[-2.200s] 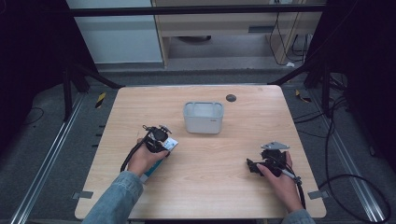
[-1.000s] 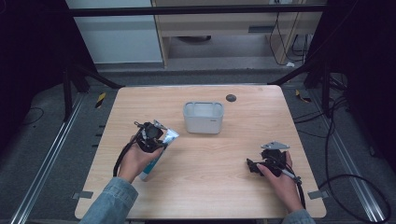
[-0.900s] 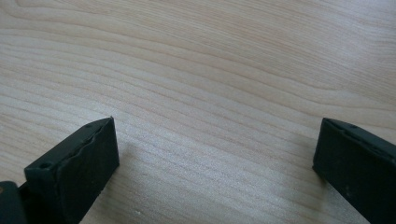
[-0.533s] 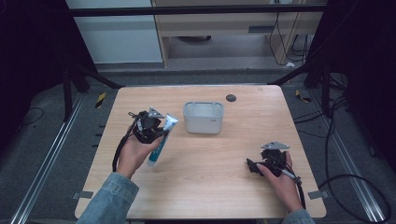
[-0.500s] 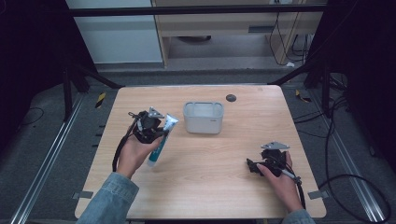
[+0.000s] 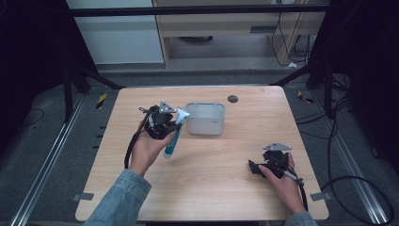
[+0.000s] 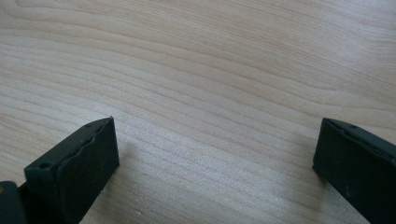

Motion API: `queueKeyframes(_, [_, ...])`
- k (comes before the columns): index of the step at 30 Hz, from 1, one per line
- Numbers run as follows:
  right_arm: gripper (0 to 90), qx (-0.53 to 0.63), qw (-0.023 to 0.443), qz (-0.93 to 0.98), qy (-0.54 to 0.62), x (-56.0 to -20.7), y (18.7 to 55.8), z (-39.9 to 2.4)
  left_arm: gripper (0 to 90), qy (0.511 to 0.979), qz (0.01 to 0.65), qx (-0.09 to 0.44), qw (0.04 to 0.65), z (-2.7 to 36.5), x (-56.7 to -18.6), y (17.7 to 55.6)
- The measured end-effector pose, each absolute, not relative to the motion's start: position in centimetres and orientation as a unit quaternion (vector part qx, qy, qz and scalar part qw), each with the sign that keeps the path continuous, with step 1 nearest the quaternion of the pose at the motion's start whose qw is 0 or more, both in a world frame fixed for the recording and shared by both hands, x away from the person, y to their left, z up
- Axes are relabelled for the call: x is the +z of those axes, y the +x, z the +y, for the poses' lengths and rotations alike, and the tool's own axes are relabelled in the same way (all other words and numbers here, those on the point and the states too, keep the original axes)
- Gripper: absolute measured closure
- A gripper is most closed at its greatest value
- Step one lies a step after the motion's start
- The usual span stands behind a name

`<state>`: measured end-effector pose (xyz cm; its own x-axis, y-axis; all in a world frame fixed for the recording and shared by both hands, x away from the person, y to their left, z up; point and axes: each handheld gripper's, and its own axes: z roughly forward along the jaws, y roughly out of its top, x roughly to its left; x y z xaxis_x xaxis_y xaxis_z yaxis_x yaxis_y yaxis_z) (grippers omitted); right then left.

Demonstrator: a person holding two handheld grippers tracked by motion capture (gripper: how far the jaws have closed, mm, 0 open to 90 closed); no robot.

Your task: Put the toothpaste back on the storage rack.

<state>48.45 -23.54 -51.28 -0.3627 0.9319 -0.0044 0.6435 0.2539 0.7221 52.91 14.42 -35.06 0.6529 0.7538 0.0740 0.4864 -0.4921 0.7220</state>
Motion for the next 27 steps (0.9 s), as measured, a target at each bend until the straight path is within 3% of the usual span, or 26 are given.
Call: queueKeyframes(27, [0.4, 0.323, 0.223, 0.759, 0.519, -51.3, 48.4, -23.5, 79.5, 0.823, 0.345, 0.212, 0.398, 11.1, -30.3, 53.5])
